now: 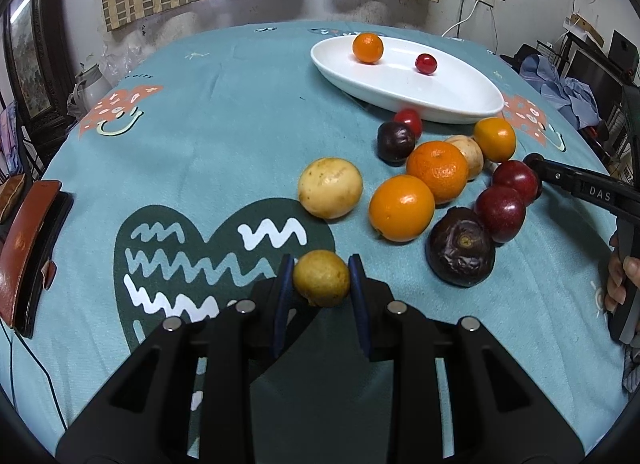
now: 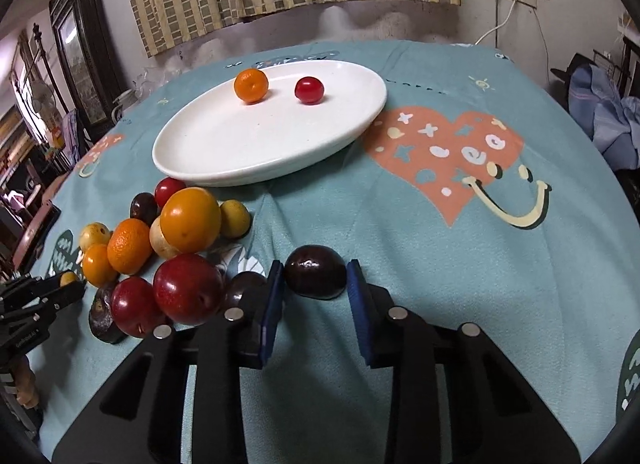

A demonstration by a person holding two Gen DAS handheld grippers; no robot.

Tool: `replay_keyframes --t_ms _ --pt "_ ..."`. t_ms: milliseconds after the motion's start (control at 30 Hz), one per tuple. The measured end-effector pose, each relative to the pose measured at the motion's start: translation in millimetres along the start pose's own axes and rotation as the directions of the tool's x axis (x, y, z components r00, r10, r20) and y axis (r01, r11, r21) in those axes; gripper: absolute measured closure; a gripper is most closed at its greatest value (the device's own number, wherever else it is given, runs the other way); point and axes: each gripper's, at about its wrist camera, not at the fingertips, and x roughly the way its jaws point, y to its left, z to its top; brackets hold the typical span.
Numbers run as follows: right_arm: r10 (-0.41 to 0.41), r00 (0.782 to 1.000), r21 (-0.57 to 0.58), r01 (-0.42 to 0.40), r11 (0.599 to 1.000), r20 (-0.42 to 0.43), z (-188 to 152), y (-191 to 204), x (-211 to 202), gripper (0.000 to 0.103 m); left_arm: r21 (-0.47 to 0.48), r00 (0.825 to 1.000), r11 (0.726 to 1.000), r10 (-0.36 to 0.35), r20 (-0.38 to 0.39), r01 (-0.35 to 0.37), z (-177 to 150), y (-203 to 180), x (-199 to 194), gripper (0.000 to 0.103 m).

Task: Organize fruits
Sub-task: 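Carry both fruits onto the white plate and open both tools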

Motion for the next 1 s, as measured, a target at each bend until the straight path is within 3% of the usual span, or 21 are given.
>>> replay_keyframes --t_ms 267,400,533,667,733,833,900,933,967,1000 --pt "0.042 0.993 0.004 -0.043 0.999 0.109 5 5 -39 0.071 -0.052 0.998 0.999 -0.011 0.056 0.014 8 9 -16 0.075" --pt "0.072 0.99 -0.033 -0.068 0.997 0.125 17 17 -54 0.071 -0.044 0.995 0.998 -0.046 0.085 0.05 37 2 -26 0.075" --pt "0.066 0.991 -0.081 -0.057 0.995 0.117 51 32 -45 0.071 0.005 0.992 0.998 -0.069 0.105 0.069 83 -24 -14 0.075" --pt "0.081 0.987 -0.032 -0.077 0.996 0.137 79 29 -15 0.071 0.0 0.99 0.995 -0.099 0.1 0.099 124 -43 16 0.075" --pt "0.057 0.988 -0.009 -0.056 0.998 0.146 88 24 2 0.071 0.002 0.992 0.997 -0.077 0.097 0.078 139 -51 34 0.075" --pt "0.058 0.99 0.037 -0.063 0.997 0.131 98 13 21 0.07 0.015 0.994 0.999 -0.049 0.1 0.048 153 -60 55 0.067" --pt "0.101 0.988 0.106 -0.114 0.988 0.12 101 1 27 0.069 0.027 0.994 0.999 -0.03 0.104 0.028 157 -66 63 0.046" --pt "0.115 0.986 0.122 -0.129 0.984 0.119 100 -1 27 0.061 0.028 0.993 0.999 -0.02 0.114 0.017 157 -67 63 0.04" --pt "0.119 0.984 0.128 -0.136 0.982 0.131 101 -3 25 0.041 0.026 0.992 1.0 -0.01 0.127 0.007 156 -66 62 0.036" --pt "0.101 0.982 0.123 -0.121 0.985 0.161 101 -4 19 0.037 0.028 0.991 1.0 -0.013 0.13 0.01 155 -66 61 0.036"
